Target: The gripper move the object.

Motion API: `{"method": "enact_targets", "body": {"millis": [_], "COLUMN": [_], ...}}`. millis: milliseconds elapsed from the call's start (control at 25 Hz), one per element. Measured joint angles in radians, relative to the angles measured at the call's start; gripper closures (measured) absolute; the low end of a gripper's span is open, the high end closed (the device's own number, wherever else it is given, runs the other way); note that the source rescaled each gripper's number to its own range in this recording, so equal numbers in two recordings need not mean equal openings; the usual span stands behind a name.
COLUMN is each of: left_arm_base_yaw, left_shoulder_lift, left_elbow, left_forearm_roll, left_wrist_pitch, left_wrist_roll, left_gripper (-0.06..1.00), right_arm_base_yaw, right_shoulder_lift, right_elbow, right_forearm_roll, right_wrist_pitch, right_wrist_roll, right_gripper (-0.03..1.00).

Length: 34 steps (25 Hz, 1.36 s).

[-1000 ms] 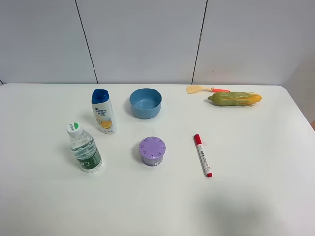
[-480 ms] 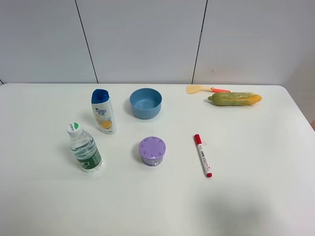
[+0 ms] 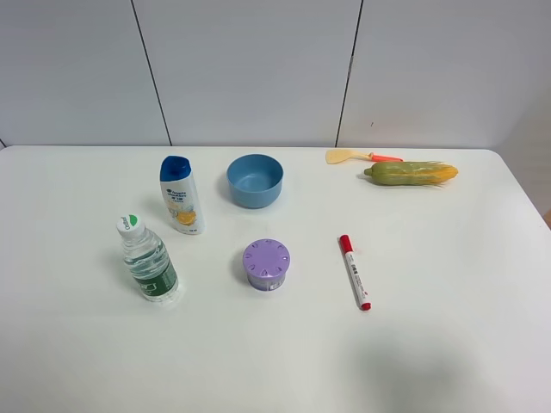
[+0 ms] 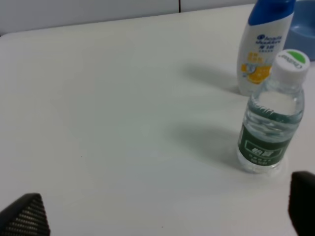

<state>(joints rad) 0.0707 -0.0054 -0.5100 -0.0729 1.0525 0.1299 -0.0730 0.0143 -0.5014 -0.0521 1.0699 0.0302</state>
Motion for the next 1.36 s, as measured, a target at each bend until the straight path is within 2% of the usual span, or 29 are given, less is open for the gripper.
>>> {"method": "enact_targets", "body": {"millis": [360, 1360], "left_arm_base_yaw": [0.065, 0.065], "left_shoulder_lift": [0.000, 0.000], "left_elbow": [0.000, 0.001], "left_forearm_roll": [0.000, -0.001], "left_wrist_pitch": [0.000, 0.000], "left_wrist_roll": [0.000, 0.000], "left_gripper": [-0.04, -0.04], "right_arm_base_yaw": [0.000, 0.000], "right_shoulder_lift": [0.000, 0.000], "right_elbow": [0.000, 0.000], "right_forearm_roll": [0.000, 0.000], "right_wrist_pitch": [0.000, 0.000], "right_wrist_roll": [0.000, 0.000], "right_gripper": [-0.03, -0.03]}}
